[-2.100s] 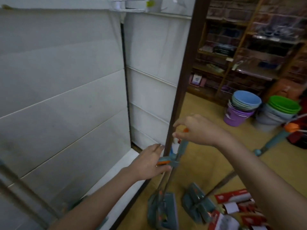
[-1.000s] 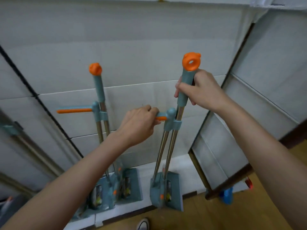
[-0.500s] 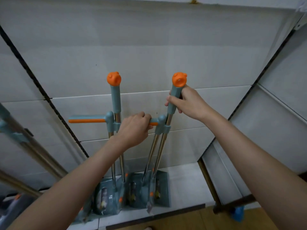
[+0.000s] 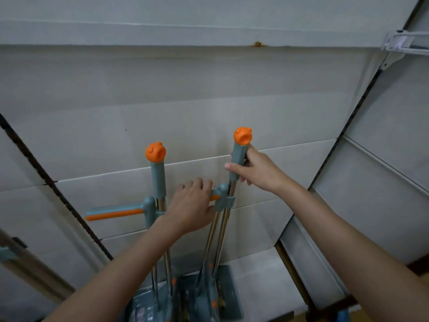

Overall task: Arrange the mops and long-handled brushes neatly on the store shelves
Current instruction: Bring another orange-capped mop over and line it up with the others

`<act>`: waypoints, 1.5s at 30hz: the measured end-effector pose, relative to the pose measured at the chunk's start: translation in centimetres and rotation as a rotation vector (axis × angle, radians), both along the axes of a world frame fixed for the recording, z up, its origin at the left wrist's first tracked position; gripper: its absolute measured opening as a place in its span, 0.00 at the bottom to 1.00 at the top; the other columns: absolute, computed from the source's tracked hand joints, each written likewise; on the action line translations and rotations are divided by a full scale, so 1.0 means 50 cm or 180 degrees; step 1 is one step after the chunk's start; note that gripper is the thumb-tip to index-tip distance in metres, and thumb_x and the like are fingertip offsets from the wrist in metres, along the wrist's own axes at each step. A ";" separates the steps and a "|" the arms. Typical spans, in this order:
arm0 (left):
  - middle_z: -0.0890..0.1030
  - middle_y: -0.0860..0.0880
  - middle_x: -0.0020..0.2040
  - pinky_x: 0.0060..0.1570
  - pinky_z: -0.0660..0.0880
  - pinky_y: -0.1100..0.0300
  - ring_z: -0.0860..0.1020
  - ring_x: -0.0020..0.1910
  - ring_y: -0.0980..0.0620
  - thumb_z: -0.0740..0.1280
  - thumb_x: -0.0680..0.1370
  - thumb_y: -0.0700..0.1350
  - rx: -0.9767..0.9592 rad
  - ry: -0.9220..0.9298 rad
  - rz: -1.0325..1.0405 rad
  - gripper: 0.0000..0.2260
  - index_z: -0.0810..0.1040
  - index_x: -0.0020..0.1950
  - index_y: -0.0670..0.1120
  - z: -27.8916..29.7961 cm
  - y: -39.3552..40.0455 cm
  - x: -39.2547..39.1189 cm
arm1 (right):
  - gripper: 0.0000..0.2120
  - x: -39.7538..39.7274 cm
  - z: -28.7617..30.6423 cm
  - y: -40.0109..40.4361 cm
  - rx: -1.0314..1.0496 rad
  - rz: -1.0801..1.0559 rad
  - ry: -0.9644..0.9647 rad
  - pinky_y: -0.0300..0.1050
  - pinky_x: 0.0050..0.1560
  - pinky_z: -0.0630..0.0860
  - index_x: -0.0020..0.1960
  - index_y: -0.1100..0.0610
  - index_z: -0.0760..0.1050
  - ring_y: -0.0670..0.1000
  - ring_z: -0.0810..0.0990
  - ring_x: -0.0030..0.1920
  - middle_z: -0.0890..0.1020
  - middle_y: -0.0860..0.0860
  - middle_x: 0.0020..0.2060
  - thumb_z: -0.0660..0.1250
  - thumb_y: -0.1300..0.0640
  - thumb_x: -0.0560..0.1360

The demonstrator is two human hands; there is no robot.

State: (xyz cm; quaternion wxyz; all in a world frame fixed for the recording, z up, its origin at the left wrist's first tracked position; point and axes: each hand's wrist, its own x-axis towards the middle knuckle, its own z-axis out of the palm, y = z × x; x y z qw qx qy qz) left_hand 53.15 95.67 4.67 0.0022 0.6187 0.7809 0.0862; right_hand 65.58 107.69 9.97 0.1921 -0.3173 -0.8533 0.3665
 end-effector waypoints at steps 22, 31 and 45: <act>0.76 0.48 0.58 0.58 0.69 0.62 0.75 0.57 0.51 0.65 0.75 0.47 -0.0610 -0.1308 -0.3543 0.14 0.75 0.60 0.47 -0.076 0.114 0.659 | 0.06 0.787 -0.107 -0.291 -0.0431 -0.3268 -0.0056 0.36 0.29 0.76 0.54 0.59 0.75 0.53 0.82 0.41 0.78 0.47 0.44 0.64 0.60 0.77; 0.69 0.46 0.67 0.64 0.66 0.60 0.70 0.66 0.50 0.62 0.77 0.52 -0.1688 -0.1045 -0.4247 0.23 0.65 0.70 0.44 -0.129 -0.009 1.073 | 0.06 1.120 -0.152 -0.528 -0.0596 -0.4692 0.0199 0.35 0.29 0.74 0.48 0.59 0.67 0.56 0.82 0.39 0.78 0.56 0.42 0.64 0.62 0.76; 0.78 0.43 0.50 0.39 0.71 0.53 0.78 0.44 0.44 0.59 0.79 0.51 -0.1645 -0.0601 -0.3561 0.16 0.64 0.64 0.44 -0.202 -0.047 1.262 | 0.11 1.285 -0.238 -0.423 -0.1070 -0.4537 0.0654 0.56 0.40 0.81 0.54 0.58 0.63 0.55 0.82 0.34 0.76 0.53 0.36 0.63 0.56 0.78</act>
